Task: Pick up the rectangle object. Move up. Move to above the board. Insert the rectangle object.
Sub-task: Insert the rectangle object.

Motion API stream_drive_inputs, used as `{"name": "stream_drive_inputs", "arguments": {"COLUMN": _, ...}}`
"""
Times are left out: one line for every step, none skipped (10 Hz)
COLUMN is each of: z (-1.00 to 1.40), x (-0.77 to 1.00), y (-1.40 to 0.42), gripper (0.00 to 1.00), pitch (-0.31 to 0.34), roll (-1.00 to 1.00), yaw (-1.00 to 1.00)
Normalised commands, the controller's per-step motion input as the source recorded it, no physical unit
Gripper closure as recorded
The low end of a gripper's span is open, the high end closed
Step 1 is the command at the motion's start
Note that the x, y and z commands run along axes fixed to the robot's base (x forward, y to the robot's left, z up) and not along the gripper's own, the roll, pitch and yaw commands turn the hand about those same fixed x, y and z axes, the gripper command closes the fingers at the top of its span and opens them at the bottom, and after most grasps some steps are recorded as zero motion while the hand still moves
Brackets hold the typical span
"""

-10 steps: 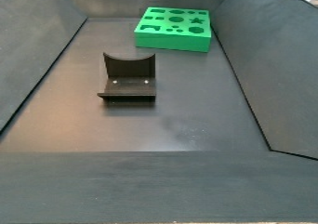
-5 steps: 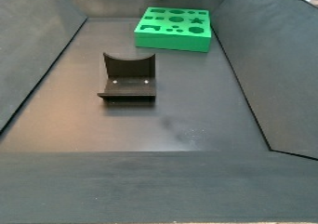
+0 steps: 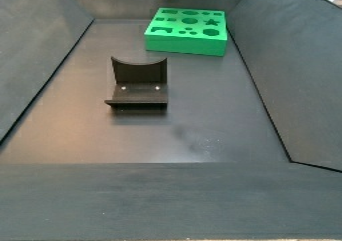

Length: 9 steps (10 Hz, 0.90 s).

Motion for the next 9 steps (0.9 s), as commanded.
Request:
{"name": "stream_drive_inputs", "arguments": {"z": -0.47, "x": 0.0, "y": -0.25, "gripper": 1.0, "pitch": -0.151, "roll": 0.04, "yaw": 0.0}}
{"name": "stream_drive_inputs", "arguments": {"z": -0.22, "x": 0.0, "y": -0.12, "gripper": 1.0, "pitch": -0.06, "roll": 0.05, "yaw": 0.0}}
{"name": "stream_drive_inputs", "arguments": {"z": -0.01, "x": 0.0, "y": 0.0, "gripper": 1.0, "pitch": -0.004, "roll": 0.0, "yaw": 0.0}}
{"name": "stream_drive_inputs", "arguments": {"z": -0.21, "x": 0.0, "y": 0.0, "gripper": 1.0, "pitch": -0.034, "roll": 0.04, "yaw": 0.0}}
{"name": "stream_drive_inputs", "arguments": {"z": -0.38, "x": 0.0, "y": 0.0, "gripper": 1.0, "pitch": -0.084, "roll": 0.07, "yaw": 0.11}}
{"name": "stream_drive_inputs", "arguments": {"z": -0.31, "x": 0.0, "y": -0.07, "gripper": 1.0, "pitch": -0.106, "roll": 0.0, "yaw": 0.17}}
{"name": "stream_drive_inputs", "arguments": {"z": -0.31, "x": 0.0, "y": -0.26, "gripper": 1.0, "pitch": -0.134, "roll": 0.0, "yaw": 0.21}}
{"name": "stream_drive_inputs", "arguments": {"z": -0.08, "x": 0.0, "y": -0.16, "gripper": 1.0, "pitch": -0.063, "roll": 0.0, "yaw": 0.1}}
{"name": "stream_drive_inputs", "arguments": {"z": -0.13, "x": 0.01, "y": -0.14, "gripper": 1.0, "pitch": -0.04, "roll": 0.0, "yaw": 0.06}}
